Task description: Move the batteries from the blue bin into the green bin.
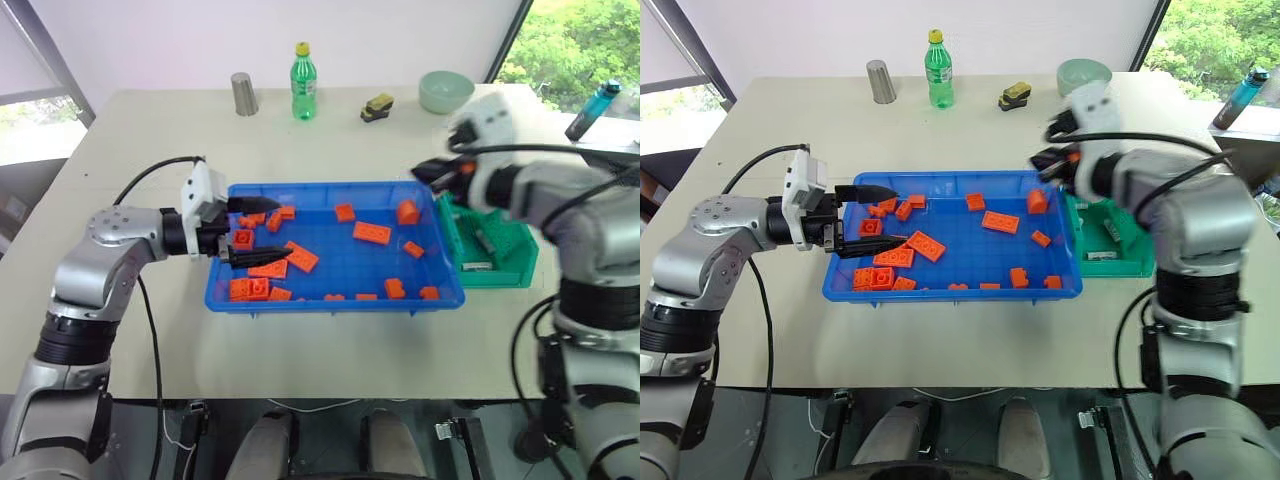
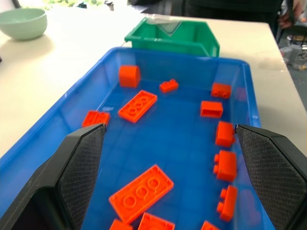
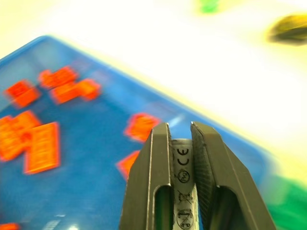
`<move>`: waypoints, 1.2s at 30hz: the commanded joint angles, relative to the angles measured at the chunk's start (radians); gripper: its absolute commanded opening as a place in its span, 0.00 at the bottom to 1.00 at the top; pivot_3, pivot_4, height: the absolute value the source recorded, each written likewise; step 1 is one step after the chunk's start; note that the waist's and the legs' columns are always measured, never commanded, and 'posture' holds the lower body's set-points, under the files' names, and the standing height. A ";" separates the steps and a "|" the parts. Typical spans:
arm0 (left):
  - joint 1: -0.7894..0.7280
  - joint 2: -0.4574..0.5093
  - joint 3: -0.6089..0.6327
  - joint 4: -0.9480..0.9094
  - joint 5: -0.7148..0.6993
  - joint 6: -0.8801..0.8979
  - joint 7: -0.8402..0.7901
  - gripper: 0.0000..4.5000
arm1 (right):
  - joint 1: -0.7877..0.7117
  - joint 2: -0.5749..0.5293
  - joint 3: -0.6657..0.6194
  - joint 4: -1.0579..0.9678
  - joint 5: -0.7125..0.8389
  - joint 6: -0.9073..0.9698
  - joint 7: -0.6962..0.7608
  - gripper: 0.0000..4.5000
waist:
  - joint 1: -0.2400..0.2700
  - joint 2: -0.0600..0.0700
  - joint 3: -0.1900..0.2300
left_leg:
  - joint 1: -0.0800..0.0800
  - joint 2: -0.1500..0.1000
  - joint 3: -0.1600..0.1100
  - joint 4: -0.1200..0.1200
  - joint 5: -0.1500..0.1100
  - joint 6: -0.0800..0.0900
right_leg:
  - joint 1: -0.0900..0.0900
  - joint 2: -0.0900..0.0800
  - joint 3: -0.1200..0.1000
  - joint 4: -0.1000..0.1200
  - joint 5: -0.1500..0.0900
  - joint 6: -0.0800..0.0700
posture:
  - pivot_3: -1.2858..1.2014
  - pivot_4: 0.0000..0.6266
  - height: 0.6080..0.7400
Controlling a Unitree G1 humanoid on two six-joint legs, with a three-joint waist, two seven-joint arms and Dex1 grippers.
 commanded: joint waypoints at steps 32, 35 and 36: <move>-0.006 0.243 0.247 0.300 0.002 0.001 -0.083 1.00 | 0.642 -0.523 -0.479 0.616 0.033 -0.938 0.694 0.81 | -0.023 0.005 0.002 | 0.006 0.005 0.007 0.001 -0.002 0.003 | 0.007 0.002 -0.001 -0.003 0.000 0.000 | 0.52 0.24 0.90; 0.001 0.241 0.252 0.306 0.004 -0.003 -0.084 1.00 | 0.658 -0.510 -0.450 0.625 0.030 -0.976 0.713 0.81 | -0.030 0.005 0.002 | 0.006 0.005 0.007 0.000 -0.002 0.003 | 0.007 0.003 -0.001 -0.003 0.000 0.000 | 0.52 0.24 0.90; 0.005 0.241 0.252 0.305 0.009 -0.011 -0.085 1.00 | 0.658 -0.506 -0.439 0.630 0.028 -0.989 0.713 0.81 | -0.030 0.005 0.002 | 0.006 0.005 0.007 0.000 -0.002 0.003 | 0.007 0.002 -0.001 -0.002 0.000 0.000 | 0.52 0.24 0.90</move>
